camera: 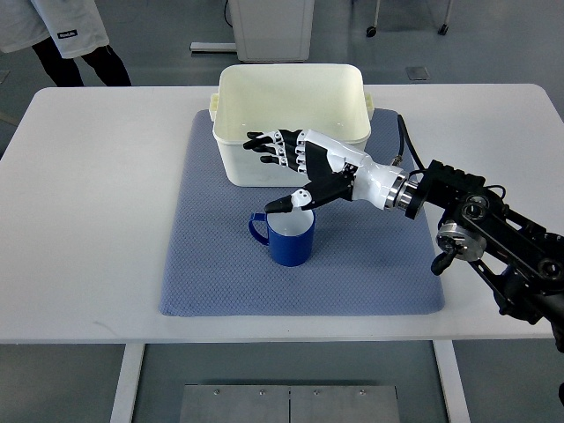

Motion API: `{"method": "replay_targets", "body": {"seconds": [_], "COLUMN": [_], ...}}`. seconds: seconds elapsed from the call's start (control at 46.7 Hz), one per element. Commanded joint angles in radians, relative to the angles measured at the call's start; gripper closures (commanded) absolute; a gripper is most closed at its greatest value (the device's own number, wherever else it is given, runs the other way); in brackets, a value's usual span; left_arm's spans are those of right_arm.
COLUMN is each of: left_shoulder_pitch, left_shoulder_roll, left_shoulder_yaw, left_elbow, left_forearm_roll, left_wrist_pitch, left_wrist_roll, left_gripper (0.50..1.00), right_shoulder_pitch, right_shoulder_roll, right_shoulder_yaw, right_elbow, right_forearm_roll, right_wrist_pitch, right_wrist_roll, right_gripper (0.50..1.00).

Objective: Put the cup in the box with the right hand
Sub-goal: 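Lower the right hand and hook fingers into the blue mug's rim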

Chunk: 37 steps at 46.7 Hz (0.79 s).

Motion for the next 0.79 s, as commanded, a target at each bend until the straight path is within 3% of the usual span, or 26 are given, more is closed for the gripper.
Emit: {"method": "replay_targets", "body": {"seconds": [0.0,0.77], "left_shoulder_pitch": [0.000,0.000], "left_shoulder_roll": [0.000,0.000], "left_shoulder_yaw": [0.000,0.000], "left_elbow": [-0.001,0.000], "left_forearm_roll": [0.000,0.000], "left_wrist_pitch": [0.000,0.000], "left_wrist_roll": [0.000,0.000], "left_gripper": [0.500,0.500], "right_shoulder_pitch": [0.001,-0.004], "right_shoulder_roll": [0.000,0.002], "right_shoulder_yaw": [-0.016,-0.060], "right_elbow": [-0.015,-0.110], "right_forearm_roll": [-0.009,-0.014], "right_wrist_pitch": [-0.002,-0.006], "right_wrist_roll": [0.014,0.085], "right_gripper": [0.502,0.502]}}
